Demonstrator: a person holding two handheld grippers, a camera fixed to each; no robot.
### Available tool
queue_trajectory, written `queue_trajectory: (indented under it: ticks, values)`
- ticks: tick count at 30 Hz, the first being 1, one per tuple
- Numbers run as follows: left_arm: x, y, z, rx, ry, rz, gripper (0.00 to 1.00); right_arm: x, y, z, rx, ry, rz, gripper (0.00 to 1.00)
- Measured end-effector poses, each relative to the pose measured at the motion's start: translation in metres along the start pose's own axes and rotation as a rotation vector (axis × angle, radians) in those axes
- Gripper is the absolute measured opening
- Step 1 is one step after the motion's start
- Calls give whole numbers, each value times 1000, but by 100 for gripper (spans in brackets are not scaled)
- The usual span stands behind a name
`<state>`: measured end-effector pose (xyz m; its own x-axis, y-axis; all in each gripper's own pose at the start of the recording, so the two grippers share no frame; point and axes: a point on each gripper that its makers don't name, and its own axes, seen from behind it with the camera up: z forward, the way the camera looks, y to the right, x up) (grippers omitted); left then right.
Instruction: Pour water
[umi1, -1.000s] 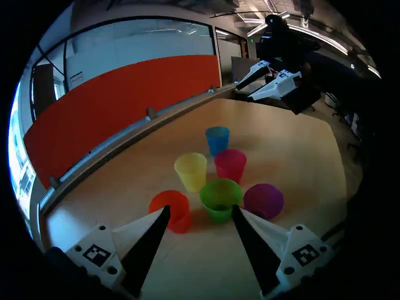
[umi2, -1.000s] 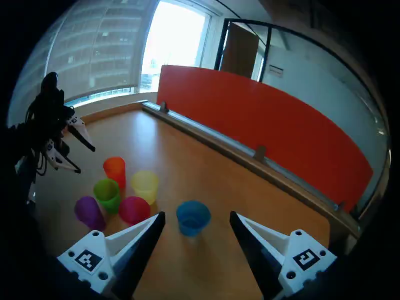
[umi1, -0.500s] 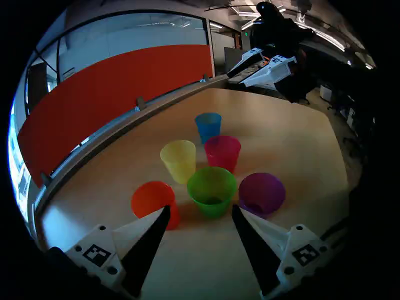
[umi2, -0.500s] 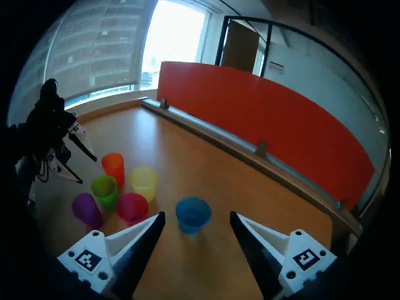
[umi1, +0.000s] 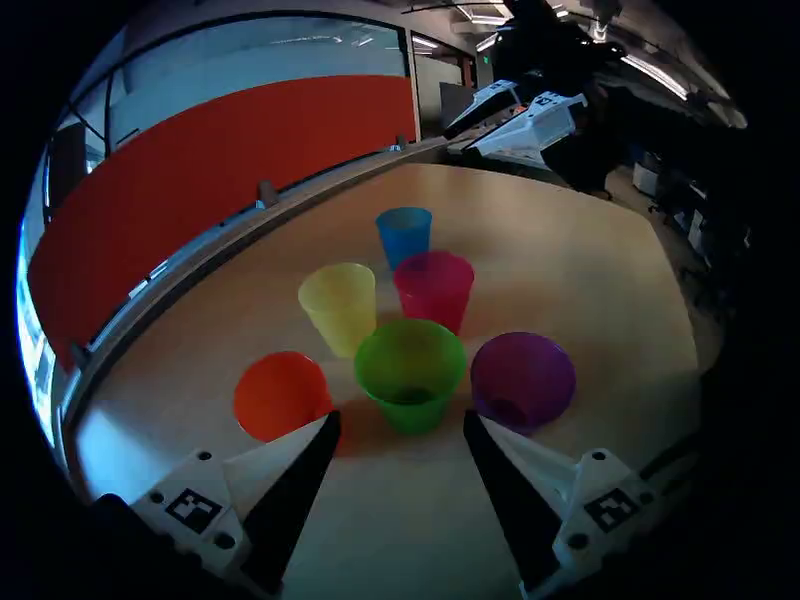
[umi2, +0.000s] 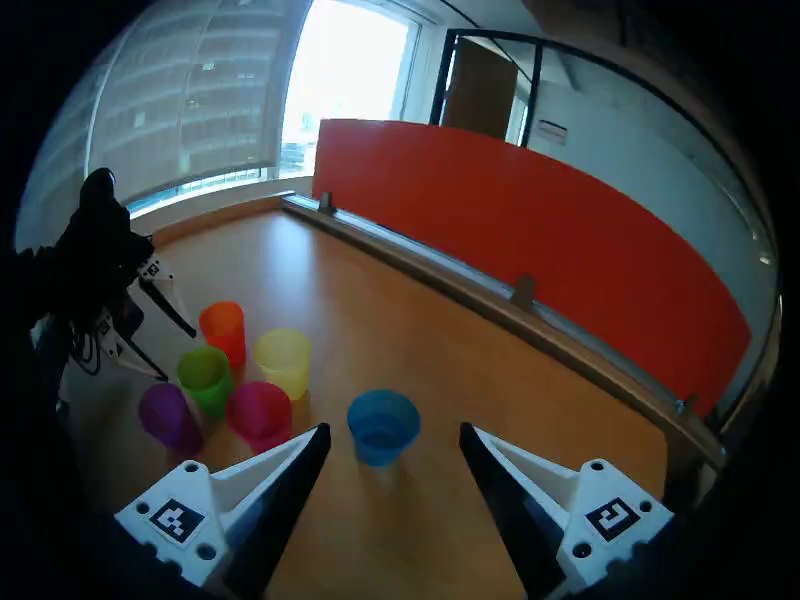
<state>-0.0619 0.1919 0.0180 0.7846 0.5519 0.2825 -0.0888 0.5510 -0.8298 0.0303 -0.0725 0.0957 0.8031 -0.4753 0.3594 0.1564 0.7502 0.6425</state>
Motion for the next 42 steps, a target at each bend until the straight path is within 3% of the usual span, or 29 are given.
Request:
queue_trajectory:
  ticks: [42]
  values:
    - [16,6,46,-49,32,27,91,-14,2,26,21,-40,1,100]
